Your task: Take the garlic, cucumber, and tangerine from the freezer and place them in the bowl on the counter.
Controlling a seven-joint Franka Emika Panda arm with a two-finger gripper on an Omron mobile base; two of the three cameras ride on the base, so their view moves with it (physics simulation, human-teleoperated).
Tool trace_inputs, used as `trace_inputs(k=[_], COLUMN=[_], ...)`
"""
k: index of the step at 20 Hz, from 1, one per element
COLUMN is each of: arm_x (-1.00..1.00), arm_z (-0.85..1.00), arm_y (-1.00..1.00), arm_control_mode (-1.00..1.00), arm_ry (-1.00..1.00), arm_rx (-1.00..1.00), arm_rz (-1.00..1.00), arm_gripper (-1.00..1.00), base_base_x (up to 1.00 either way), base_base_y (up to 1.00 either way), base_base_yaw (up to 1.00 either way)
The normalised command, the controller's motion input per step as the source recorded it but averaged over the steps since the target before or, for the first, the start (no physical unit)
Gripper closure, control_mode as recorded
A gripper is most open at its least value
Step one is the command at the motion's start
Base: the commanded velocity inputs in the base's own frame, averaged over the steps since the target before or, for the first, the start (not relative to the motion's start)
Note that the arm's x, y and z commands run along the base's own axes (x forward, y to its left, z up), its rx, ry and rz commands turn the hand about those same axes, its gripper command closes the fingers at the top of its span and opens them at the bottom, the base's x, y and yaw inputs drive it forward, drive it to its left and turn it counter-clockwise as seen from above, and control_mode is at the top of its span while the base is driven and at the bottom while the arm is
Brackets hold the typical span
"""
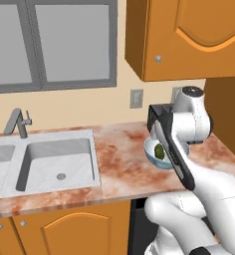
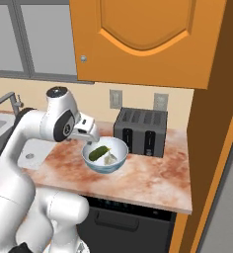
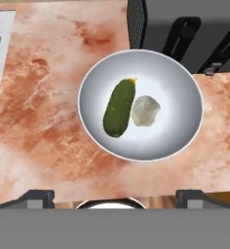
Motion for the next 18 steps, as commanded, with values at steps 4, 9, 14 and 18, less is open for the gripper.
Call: trace_inputs(k=[4, 9, 14, 18], arm_x=[-0.76, -0.71, -0.75, -0.29], arm_z=[0.09, 0.25, 0.43, 0.51], arm_y=[-0.17, -0.01, 0.0, 0.01], arm_control_mode=[-1.0, -1.0, -1.0, -1.0], arm_ry=[-0.12, -0.08, -0.1, 0.0], arm_rx=[0.0, 0.0, 0.0, 0.0], arm_rz=[0.0, 0.0, 0.01, 0.0], arm_gripper=[-1.0, -1.0, -1.0, -1.0], base_base_x=[0.0, 0.0, 0.0, 0.0], base_base_y=[0.0, 0.0, 0.0, 0.0], base_base_yaw=[0.0, 0.0, 0.0, 0.0])
